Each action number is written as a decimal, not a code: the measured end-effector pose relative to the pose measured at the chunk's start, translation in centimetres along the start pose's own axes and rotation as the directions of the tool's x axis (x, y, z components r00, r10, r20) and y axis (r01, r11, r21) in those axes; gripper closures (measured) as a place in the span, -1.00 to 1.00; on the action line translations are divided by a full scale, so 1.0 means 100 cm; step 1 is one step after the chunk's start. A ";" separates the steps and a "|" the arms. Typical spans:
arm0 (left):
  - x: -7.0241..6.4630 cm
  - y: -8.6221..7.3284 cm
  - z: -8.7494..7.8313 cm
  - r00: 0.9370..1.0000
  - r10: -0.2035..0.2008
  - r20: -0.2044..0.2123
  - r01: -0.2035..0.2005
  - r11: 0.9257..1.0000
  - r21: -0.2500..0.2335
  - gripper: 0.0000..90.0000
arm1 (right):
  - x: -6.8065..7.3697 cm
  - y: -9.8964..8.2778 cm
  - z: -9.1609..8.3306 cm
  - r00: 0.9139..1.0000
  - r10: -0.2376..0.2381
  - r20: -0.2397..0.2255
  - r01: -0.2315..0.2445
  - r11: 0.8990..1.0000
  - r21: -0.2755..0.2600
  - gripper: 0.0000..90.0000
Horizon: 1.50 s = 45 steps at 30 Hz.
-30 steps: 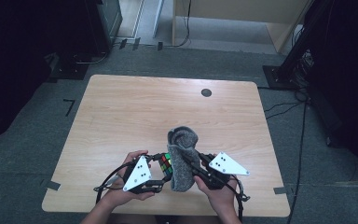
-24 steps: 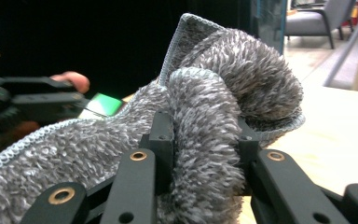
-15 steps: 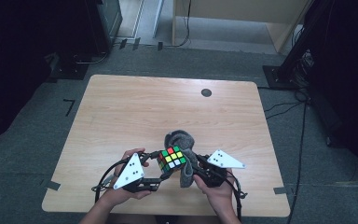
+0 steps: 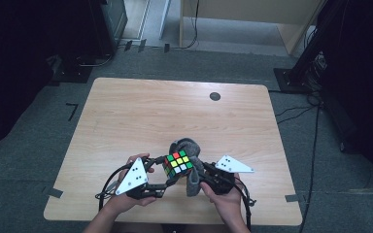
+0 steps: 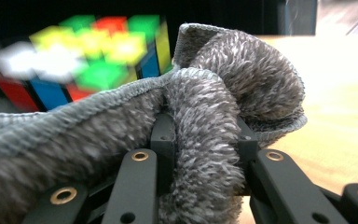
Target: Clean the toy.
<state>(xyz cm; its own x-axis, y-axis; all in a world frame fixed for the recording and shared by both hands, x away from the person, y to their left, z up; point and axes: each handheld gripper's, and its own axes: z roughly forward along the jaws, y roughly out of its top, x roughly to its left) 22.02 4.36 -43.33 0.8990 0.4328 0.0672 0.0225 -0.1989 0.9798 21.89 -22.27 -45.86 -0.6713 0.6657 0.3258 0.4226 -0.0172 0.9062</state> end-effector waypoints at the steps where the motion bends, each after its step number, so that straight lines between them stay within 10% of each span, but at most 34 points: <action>1: 0.001 0.000 -0.001 1.000 -0.004 -0.009 0.004 1.000 -0.005 -0.23 | 0.001 -0.001 0.002 1.000 0.002 -0.004 -0.002 1.000 0.009 0.57; 10: 0.012 0.000 -0.006 0.988 -0.150 -0.048 0.145 0.985 -0.092 -0.24 | 0.017 -0.014 0.016 0.997 0.008 -0.079 -0.009 1.000 -0.002 0.58; 16: 0.006 -0.002 0.000 0.991 -0.124 -0.053 0.120 0.990 -0.068 -0.24 | 0.036 -0.019 0.024 0.989 -0.032 -0.145 0.032 0.999 0.000 0.58; 26: 0.010 0.001 -0.006 0.989 -0.131 -0.072 0.123 0.987 -0.103 -0.23 | 0.018 -0.011 0.008 0.999 0.003 -0.039 -0.006 0.997 -0.074 0.58; 33: 0.006 -0.001 -0.002 0.991 -0.112 -0.076 0.105 0.991 -0.082 -0.23 | 0.041 -0.016 0.022 0.988 -0.060 -0.141 0.058 0.998 -0.022 0.57; 41: 0.011 0.002 -0.008 0.988 -0.132 -0.084 0.122 0.986 -0.113 -0.23 | 0.021 -0.007 0.007 0.999 -0.028 -0.044 0.025 0.997 -0.066 0.58; 45: 0.008 0.000 -0.004 0.988 -0.131 -0.079 0.123 0.987 -0.099 -0.24 | 0.026 -0.009 0.011 0.997 -0.033 -0.066 0.030 0.998 -0.052 0.58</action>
<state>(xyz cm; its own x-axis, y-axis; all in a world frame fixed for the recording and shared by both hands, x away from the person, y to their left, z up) 22.57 5.06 -43.19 0.8510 0.5230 -0.0469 0.0892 -0.0558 0.9944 20.39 -19.67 -46.14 -0.7236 0.6156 0.3123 0.3698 -0.0363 0.9284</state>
